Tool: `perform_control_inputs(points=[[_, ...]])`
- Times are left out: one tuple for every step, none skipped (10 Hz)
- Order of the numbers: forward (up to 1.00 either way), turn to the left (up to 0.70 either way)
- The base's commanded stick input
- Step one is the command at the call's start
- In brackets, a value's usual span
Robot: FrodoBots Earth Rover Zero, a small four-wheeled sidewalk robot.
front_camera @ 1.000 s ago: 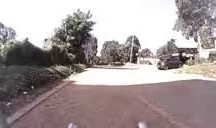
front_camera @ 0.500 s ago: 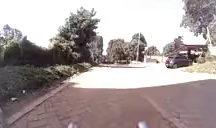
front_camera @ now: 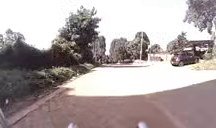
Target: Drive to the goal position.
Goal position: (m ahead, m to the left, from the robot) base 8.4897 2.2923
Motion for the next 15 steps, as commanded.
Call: perform_control_inputs(points=[[1.0, 0.0], [1.0, 0.0], [1.0, 0.0], [1.0, 0.0], [1.0, 0.0], [1.0, 0.0], [1.0, 0.0], [1.0, 0.0], [1.0, 0.0], [1.0, 0.0], [1.0, 0.0], [1.0, 0.0], [1.0, 0.35], [1.0, 0.27], [1.0, 0.2]])
